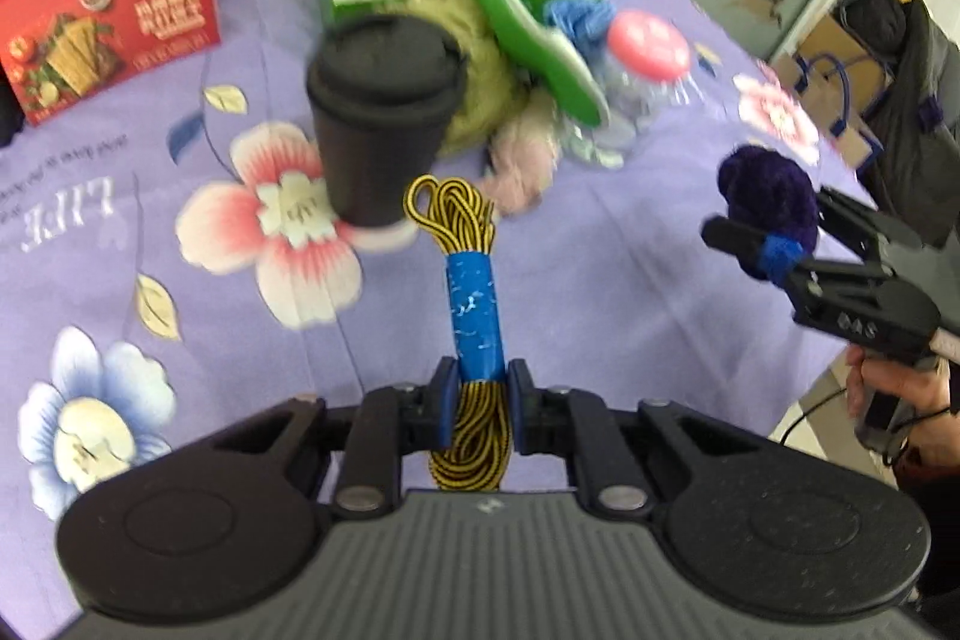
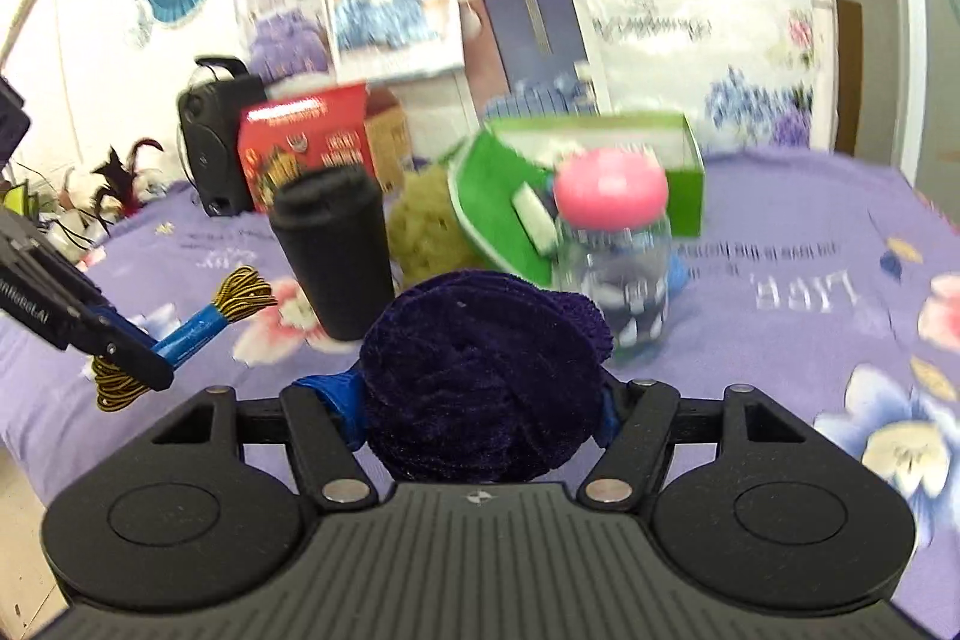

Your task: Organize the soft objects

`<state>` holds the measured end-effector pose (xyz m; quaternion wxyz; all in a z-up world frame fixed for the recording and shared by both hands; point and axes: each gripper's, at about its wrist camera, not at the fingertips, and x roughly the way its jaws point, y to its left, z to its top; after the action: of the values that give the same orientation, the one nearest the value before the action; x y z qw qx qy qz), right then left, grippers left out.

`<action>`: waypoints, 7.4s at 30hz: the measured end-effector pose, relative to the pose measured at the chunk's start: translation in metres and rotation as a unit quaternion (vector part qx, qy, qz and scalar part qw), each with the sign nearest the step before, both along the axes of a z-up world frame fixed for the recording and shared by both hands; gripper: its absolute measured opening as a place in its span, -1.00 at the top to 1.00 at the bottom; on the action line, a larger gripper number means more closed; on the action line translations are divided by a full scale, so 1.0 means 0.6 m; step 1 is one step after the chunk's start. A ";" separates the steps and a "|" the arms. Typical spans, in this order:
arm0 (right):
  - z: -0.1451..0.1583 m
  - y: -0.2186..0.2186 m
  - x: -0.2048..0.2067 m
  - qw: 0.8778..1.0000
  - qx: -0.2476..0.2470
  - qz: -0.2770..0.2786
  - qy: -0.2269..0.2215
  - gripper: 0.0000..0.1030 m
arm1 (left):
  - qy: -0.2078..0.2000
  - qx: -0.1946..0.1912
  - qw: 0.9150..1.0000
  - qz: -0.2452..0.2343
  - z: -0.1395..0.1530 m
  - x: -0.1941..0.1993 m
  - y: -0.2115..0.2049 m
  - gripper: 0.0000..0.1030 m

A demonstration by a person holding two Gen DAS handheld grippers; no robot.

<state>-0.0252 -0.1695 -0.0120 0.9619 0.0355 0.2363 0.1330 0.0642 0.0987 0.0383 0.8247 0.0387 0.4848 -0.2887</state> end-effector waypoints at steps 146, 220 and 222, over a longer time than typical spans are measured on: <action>0.045 0.113 0.416 0.949 -0.285 0.018 0.136 -0.37 | -0.093 0.028 0.965 0.242 -0.021 0.011 0.037 -0.94; 0.075 0.112 0.405 0.934 -0.263 0.122 0.207 -0.41 | -0.075 0.044 0.955 0.283 -0.031 0.041 0.092 -0.94; 0.069 0.113 0.362 0.927 -0.278 0.142 0.208 -0.41 | -0.080 0.043 0.957 0.276 -0.026 0.035 0.082 -0.94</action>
<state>0.1919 -0.1019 0.0295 0.8333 -0.2407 0.4613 0.1867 0.0853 0.1478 0.0228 0.9057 -0.0384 0.4213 -0.0248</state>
